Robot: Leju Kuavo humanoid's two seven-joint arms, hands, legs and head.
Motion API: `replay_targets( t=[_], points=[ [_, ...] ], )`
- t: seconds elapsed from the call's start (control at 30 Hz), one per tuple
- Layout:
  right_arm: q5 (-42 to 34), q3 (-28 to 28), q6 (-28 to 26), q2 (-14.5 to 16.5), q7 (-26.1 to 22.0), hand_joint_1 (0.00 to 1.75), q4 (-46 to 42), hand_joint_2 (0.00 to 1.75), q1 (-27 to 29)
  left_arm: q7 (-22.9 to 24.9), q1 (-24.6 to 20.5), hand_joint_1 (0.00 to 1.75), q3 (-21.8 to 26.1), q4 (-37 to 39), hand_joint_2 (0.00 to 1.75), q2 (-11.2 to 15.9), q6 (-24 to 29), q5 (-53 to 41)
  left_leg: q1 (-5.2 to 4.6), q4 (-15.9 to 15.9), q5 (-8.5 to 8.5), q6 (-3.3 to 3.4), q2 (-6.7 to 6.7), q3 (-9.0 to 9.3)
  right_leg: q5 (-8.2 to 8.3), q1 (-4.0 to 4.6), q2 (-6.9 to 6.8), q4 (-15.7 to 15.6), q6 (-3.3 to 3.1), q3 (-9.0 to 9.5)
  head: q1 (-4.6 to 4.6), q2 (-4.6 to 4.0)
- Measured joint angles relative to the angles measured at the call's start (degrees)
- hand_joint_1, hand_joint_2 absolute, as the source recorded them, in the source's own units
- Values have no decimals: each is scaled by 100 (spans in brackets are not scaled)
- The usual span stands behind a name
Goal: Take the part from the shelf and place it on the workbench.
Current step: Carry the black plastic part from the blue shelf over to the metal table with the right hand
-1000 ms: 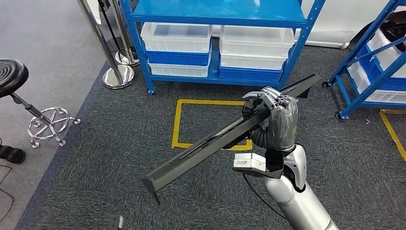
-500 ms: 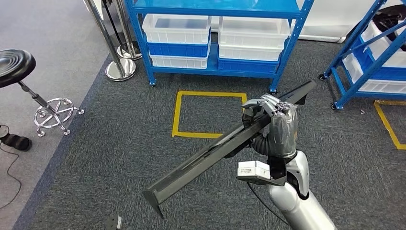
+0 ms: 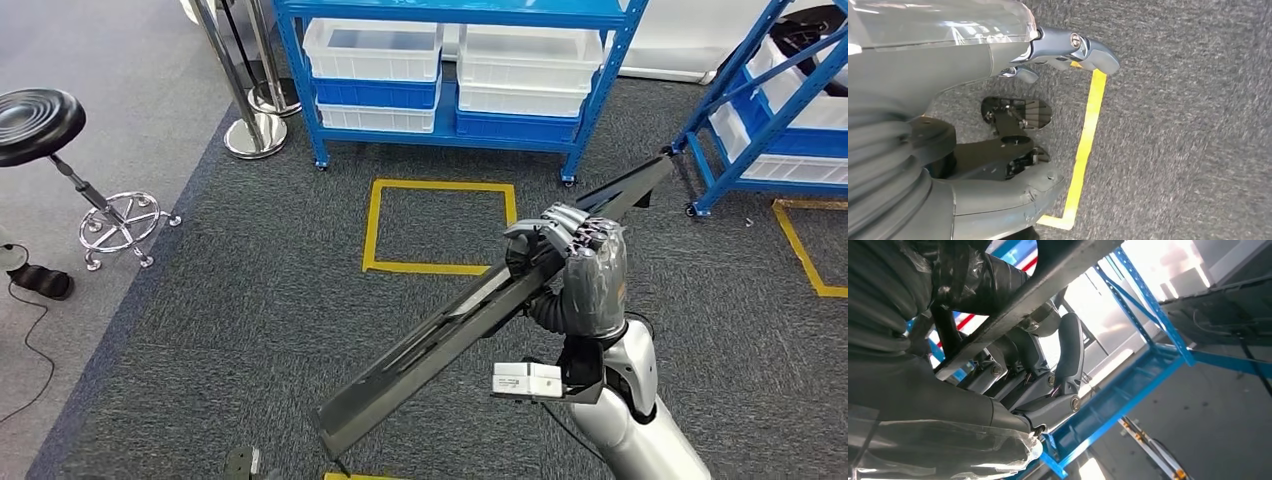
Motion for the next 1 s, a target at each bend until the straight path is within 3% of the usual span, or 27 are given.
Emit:
replay_targets(
  t=[0.07, 0.13, 0.23, 0.27, 0.3, 0.33, 0.37, 0.43, 0.47, 0.5, 0.57, 0.63, 0.67, 0.73, 0.77, 0.8, 0.83, 0.87, 0.93, 1.0],
  points=[
    [32, 0, 4, -20, -20, 175, -55, 175, 23, -1, -2, 0, -10, 0, 175, 0, 14, -8, 5, 18, 3, -58, -3, -19, 45, -17, -2, -18, -57, -21, 1, 0],
    [48, 0, 3, -30, -39, 175, -103, 175, 34, -1, 2, 0, -21, 0, 175, 0, 20, -10, 13, 244, -180, -123, -20, -118, 96, -54, -10, -62, -128, -31, -1, 0],
    [46, 0, 3, -33, -58, 175, -151, 175, 76, -1, 16, 0, -39, 0, 175, 0, 24, -12, 63, 1292, -758, -207, -33, -554, 142, -59, -2, -68, -171, -92, -2, 0],
    [35, 0, 3, -34, -61, 175, -158, 175, 101, -1, 26, 0, -43, 0, 175, 0, 24, -14, 79, 1564, -852, -223, -32, -656, 153, -58, 16, -61, -167, -113, -3, 0],
    [20, 0, 1, -34, -63, 175, -165, 175, 125, -1, 36, 0, -46, 0, 175, 0, 24, -16, 93, 1626, -829, -231, -33, -658, 163, -60, 45, -53, -157, -130, -3, 0],
    [-1, 0, -3, -34, -68, 175, -177, 175, 146, -1, 45, 0, -50, 0, 175, 0, 25, -20, 103, 1450, -697, -231, -40, -541, 173, -63, 86, -44, -146, -141, -3, 0],
    [-21, 0, -7, -35, -75, 175, -193, 175, 161, -1, 51, 0, -55, 0, 175, 0, 25, -25, 111, 1070, -492, -219, -82, -327, 180, -66, 128, -34, -134, -145, -3, 0],
    [-62, 0, -20, -37, -96, 175, -240, 175, 176, -3, 56, 0, -70, 0, 175, 1, 26, -38, 119, 277, -211, -182, -282, 95, 205, -70, 217, -19, -93, -167, -2, 0],
    [-79, 0, -28, -37, -106, 175, -264, 175, 183, -4, 57, 0, -80, 0, 175, 1, 26, -44, 117, 50, -162, -168, -361, 202, 227, -73, 260, -16, -58, -190, -1, 0],
    [-93, -1, -36, -38, -116, 175, -284, 175, 196, -5, 58, 0, -89, 0, 175, 1, 26, -52, 110, -29, -173, -160, -399, 233, 253, -81, 304, -20, -17, -216, -1, 0],
    [-109, -3, -42, -47, -141, 175, -319, 175, 228, -7, 57, 0, -106, 0, 175, -4, 26, -64, 110, -66, -138, -123, -313, 227, 298, -95, 380, -40, 66, -254, -1, 0],
    [-109, -10, -41, -67, -165, 175, -350, 175, 239, -8, 47, 0, -125, 0, 175, -13, 25, -71, 132, -128, -74, -39, -196, 223, 181, -88, 290, 98, 116, -339, 2, 0],
    [-110, -13, -41, -76, -172, 175, -363, 175, 238, -8, 42, 0, -132, 0, 175, -19, 25, -72, 142, -155, -45, 3, -131, 214, 22, -81, 207, 331, 134, -449, 2, 0],
    [-110, -15, -39, -87, -176, 175, -375, 175, 245, -8, 39, 0, -138, 0, 175, -21, 24, -73, 120, -156, -24, 44, -5, 181, -376, -77, 91, 1085, 172, -785, 2, 0],
    [-110, -15, -39, -92, -177, 175, -376, 175, 255, -8, 41, 0, -138, 0, 175, -22, 24, -73, 108, -151, -21, 49, 57, 167, -490, -78, 80, 1404, 187, -917, 2, 0],
    [-109, -15, -38, -97, -178, 175, -376, 175, 264, -8, 41, 0, -138, 0, 175, -23, 24, -73, 100, -144, -20, 50, 120, 158, -503, -78, 70, 1551, 195, -963, 2, 0],
    [-108, -15, -37, -103, -178, 175, -377, 175, 270, -8, 38, 0, -139, 0, 175, -25, 22, -74, 95, -134, -24, 47, 178, 154, -401, -77, 53, 1454, 194, -884, 2, 0],
    [-107, -15, -37, -109, -178, 175, -380, 175, 272, -8, 33, 0, -141, 0, 175, -28, 21, -78, 92, -120, -34, 41, 232, 154, -226, -74, 10, 1148, 186, -699, 2, 0],
    [-104, -16, -35, -118, -179, 175, -391, 175, 264, -8, 19, 0, -146, 0, 175, -38, 18, -84, 70, -67, -72, 2, 324, 147, 58, -38, -200, 358, 141, -271, 2, 0],
    [-103, -17, -34, -122, -182, 175, -406, 175, 253, -9, 7, 0, -152, 0, 175, -45, 17, -86, 35, -24, -101, -46, 397, 131, 125, 8, -311, 2, 69, -112, 1, 0]
  ],
)
